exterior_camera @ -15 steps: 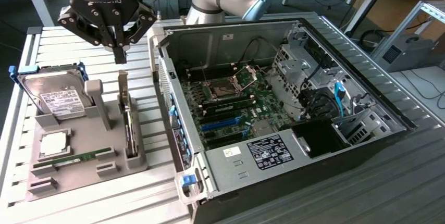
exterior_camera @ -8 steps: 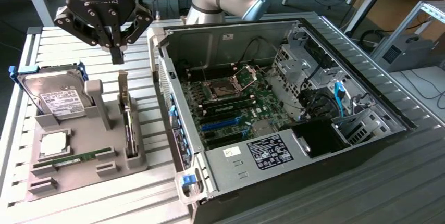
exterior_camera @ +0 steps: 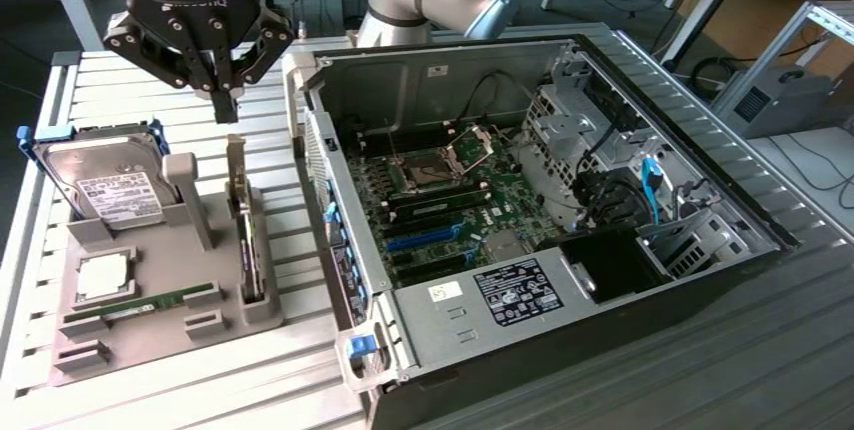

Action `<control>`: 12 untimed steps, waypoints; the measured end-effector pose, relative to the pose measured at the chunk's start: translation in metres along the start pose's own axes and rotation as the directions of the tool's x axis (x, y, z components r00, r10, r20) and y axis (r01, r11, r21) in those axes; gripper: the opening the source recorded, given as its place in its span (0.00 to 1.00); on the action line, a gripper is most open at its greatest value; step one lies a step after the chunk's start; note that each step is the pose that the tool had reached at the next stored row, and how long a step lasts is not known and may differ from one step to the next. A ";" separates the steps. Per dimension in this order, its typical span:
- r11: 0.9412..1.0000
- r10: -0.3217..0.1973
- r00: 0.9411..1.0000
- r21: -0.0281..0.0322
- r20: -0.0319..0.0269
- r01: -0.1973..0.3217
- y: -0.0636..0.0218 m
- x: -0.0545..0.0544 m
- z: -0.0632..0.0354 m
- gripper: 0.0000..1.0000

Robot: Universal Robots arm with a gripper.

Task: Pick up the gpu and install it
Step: 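Reach for the gpu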

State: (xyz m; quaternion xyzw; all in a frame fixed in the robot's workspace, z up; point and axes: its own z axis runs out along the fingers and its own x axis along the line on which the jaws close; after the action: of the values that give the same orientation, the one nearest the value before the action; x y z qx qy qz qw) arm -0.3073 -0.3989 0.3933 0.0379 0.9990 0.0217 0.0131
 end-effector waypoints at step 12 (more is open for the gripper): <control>1.000 0.000 1.000 0.000 0.000 0.000 -0.0149 0.003 -0.0008 0.11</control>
State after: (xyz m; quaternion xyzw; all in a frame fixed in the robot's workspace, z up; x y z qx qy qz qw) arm -0.3109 -0.4136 0.3933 0.0378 0.9990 0.0219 0.0130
